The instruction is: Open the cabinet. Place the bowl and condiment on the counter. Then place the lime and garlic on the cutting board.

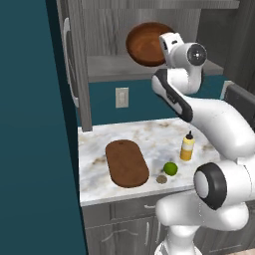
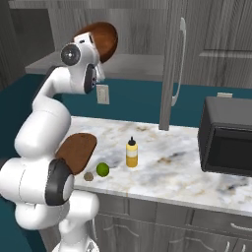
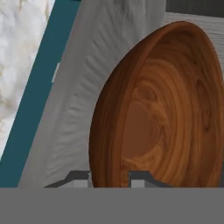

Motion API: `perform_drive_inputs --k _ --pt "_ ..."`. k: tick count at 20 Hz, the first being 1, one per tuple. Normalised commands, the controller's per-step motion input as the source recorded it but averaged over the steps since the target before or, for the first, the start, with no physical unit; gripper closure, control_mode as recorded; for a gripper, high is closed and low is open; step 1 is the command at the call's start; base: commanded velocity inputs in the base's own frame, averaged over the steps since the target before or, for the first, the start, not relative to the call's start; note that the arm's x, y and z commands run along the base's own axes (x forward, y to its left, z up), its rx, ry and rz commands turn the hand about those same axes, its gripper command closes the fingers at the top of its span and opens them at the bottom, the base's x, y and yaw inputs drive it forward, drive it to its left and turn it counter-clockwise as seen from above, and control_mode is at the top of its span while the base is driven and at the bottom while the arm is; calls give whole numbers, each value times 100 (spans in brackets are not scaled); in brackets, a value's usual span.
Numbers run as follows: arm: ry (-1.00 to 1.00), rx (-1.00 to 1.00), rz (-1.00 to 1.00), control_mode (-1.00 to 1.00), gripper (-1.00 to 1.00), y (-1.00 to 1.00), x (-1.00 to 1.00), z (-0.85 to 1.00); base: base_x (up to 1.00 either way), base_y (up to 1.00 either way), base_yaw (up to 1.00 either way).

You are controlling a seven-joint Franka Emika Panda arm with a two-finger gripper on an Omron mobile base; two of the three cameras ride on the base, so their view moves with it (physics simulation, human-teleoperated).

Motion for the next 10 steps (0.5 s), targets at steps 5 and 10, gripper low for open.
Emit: perform_drive_inputs --k 5,10 --pt "0 5 -14 -100 100 -5 -68 1 0 0 0" --pt "0 5 -14 -100 100 -9 -67 2 0 0 0"
